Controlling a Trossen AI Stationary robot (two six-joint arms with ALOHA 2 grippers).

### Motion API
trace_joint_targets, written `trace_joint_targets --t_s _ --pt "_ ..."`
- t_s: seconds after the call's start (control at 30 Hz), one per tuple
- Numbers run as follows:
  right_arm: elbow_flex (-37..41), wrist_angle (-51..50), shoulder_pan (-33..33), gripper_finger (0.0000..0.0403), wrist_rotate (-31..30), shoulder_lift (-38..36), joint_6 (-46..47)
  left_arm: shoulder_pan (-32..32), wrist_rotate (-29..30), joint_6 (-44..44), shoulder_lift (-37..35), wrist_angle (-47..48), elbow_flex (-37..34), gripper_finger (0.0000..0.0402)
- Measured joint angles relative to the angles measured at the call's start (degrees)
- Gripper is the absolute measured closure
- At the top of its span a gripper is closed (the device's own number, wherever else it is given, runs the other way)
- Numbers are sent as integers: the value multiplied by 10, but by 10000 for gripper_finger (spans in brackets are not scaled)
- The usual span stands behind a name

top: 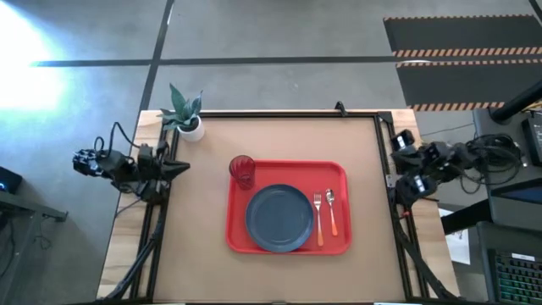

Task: Pick and place plate/cup/fork/spoon on tray
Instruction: Return to Home Position

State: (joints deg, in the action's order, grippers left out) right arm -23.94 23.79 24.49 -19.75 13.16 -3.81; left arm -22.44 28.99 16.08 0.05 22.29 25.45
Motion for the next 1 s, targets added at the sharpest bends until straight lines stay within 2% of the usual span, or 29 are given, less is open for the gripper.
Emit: trace_joint_targets --t_s 0.2,0.4,0.7,1.0 --pt "130 130 0 394 5 -60 18 0 -10 30 0 -8 -20 401" --pt "228 258 0 394 4 -68 53 0 -30 94 -1 -4 -55 401" --pt "232 254 1 394 23 -70 97 0 -47 220 -1 -9 -139 401" --pt "233 280 0 394 37 -70 121 0 -74 224 -1 -28 -146 401"
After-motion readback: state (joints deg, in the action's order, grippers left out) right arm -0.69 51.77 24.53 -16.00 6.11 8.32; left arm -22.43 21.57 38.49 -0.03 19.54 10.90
